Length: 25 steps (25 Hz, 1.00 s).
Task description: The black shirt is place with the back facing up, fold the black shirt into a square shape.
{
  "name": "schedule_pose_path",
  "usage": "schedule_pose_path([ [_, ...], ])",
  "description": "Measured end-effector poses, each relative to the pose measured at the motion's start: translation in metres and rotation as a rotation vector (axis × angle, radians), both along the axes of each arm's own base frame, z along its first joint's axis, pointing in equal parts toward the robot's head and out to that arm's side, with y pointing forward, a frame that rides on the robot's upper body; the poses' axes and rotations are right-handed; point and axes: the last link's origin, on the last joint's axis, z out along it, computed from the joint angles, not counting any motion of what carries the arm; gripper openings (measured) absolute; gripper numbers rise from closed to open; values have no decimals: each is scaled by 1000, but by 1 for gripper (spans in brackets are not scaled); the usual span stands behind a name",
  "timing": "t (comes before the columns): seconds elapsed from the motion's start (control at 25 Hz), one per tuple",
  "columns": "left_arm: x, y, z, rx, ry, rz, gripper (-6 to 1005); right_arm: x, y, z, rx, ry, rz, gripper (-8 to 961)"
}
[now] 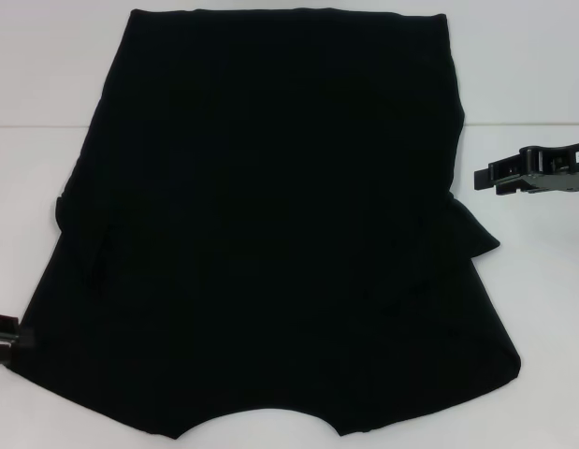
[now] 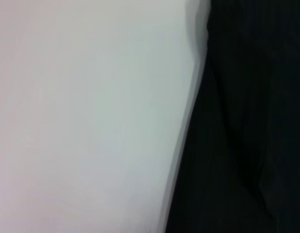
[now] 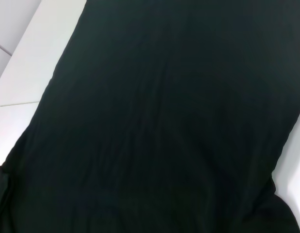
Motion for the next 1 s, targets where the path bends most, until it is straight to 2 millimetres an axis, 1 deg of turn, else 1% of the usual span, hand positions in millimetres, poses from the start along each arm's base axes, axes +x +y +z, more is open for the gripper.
schedule_pose_path([
  [0.56,-7,-2,-1,-2,37,34,425,1,0,1,0,-1,-1,455],
  [1.0,-1,2,-11,-28,4,18,406,0,-1,0,-5,0,1,462],
])
